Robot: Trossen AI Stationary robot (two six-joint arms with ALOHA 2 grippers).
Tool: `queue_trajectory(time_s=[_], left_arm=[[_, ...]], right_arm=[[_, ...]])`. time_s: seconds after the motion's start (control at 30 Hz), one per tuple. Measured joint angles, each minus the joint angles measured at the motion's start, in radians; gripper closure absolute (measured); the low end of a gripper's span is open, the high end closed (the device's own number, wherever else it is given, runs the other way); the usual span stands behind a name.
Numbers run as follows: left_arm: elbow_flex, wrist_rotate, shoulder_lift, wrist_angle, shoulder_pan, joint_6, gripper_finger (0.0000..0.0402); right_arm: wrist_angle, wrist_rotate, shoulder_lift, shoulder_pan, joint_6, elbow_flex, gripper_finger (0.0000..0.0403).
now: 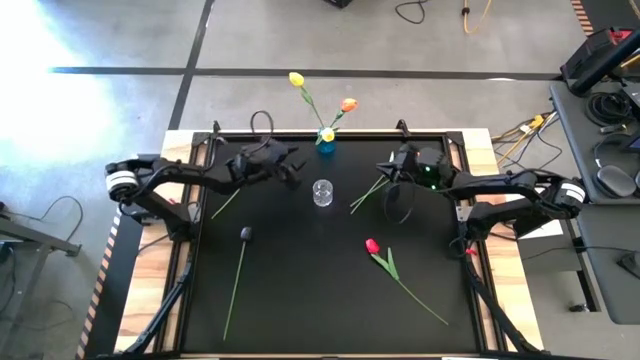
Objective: Sort flowers into vase by color
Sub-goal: Put the orange tulip into the blue vase
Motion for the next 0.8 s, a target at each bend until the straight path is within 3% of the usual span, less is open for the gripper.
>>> queue_trajectory(time_s=[0.2,0.43,0.63,0.8], left_arm=[[-0.120,0.000,-0.053,0.063,0.000,-0.031,0.0159],[-0.220,-0.004,-0.042,0.223,0.003,-0.074,0.0159],[-0.235,-0.006,-0.006,0.260,0.008,-0.104,0.0159],[-0.236,-0.007,-0.002,0.261,0.008,-0.104,0.0159]], right_arm=[[-0.468,0.177,0.005,0.000,0.202,0.179,0.0336],[-0.917,0.271,0.006,0.000,0.663,0.334,0.0245],[-0.999,0.383,0.017,-0.002,0.971,0.345,0.0213],[-0.997,0.403,0.098,-0.002,1.048,0.338,0.0211]])
